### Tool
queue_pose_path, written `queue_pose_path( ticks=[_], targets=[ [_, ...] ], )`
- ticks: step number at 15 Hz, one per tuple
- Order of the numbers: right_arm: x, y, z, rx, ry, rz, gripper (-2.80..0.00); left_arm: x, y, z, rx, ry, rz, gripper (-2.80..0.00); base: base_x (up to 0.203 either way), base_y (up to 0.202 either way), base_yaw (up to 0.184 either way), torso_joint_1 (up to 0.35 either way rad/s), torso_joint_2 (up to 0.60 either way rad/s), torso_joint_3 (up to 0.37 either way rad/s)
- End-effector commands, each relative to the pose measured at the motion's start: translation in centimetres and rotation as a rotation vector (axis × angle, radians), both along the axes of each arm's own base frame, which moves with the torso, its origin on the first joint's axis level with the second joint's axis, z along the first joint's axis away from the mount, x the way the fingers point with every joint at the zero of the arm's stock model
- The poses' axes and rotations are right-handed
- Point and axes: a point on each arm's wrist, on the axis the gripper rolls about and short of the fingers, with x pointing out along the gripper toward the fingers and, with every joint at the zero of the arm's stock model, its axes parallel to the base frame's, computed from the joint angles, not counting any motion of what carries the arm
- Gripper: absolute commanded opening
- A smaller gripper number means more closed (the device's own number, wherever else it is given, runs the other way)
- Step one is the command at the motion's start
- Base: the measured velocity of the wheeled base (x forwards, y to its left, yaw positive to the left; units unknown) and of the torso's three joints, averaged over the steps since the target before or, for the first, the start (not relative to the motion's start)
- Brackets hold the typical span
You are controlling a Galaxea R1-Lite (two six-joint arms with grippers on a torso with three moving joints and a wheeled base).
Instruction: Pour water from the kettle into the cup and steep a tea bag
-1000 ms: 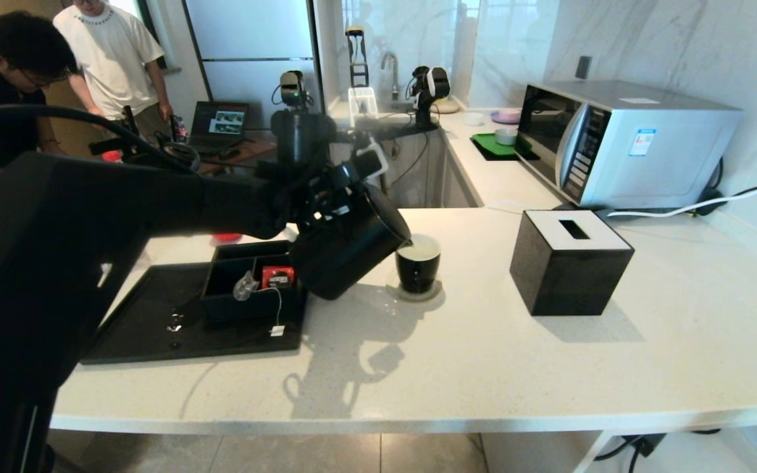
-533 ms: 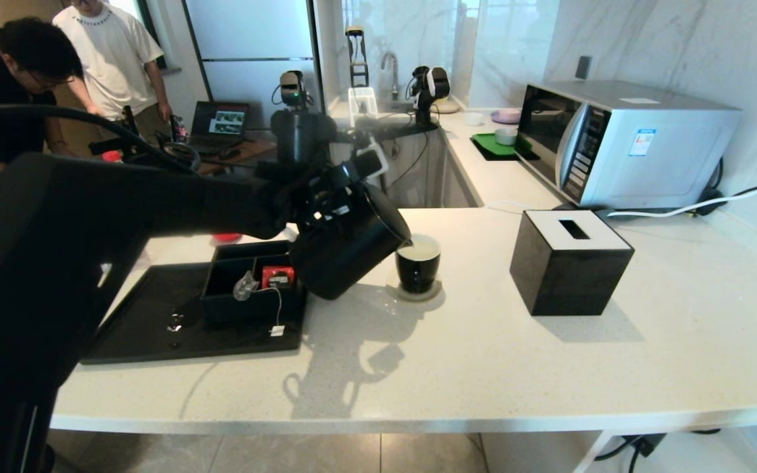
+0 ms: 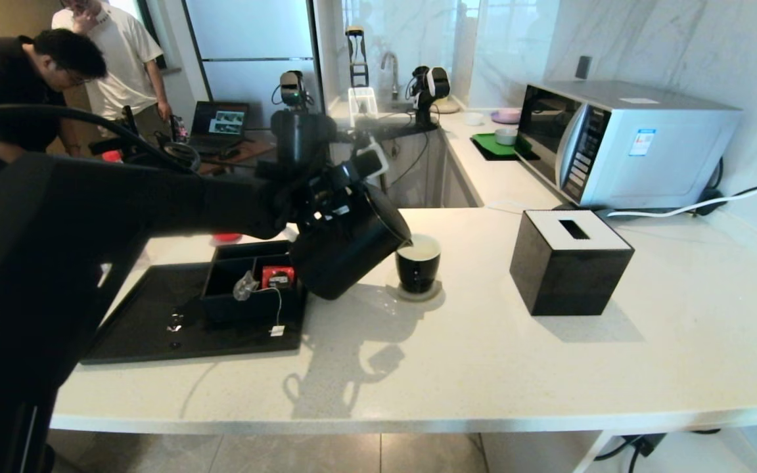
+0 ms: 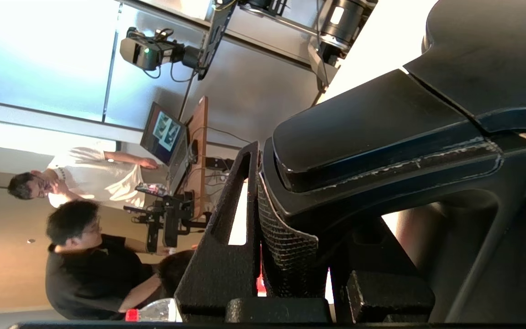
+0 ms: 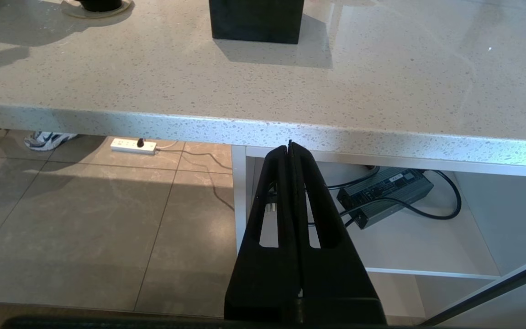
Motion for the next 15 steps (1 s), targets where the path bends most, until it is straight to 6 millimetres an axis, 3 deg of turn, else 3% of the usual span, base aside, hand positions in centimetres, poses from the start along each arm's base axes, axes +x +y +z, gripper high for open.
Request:
queue_pose_path(
  ticks=[1,15],
  targets=[
    [0.01,0.0,-0.01,0.001,0.003,0.001,-2.8,-0.01,-0.01,0.03,0.006,-0.003,0.0,-2.8,0.0,0.0,0.0,0.0,0.0,0.0],
    [0.01,0.0,-0.01,-0.001,0.002,0.001,-2.8,-0.02,0.32,0.46,-0.056,-0.013,0.021,-2.8,0.0,0.0,0.0,0.0,0.0,0.0]
  ],
)
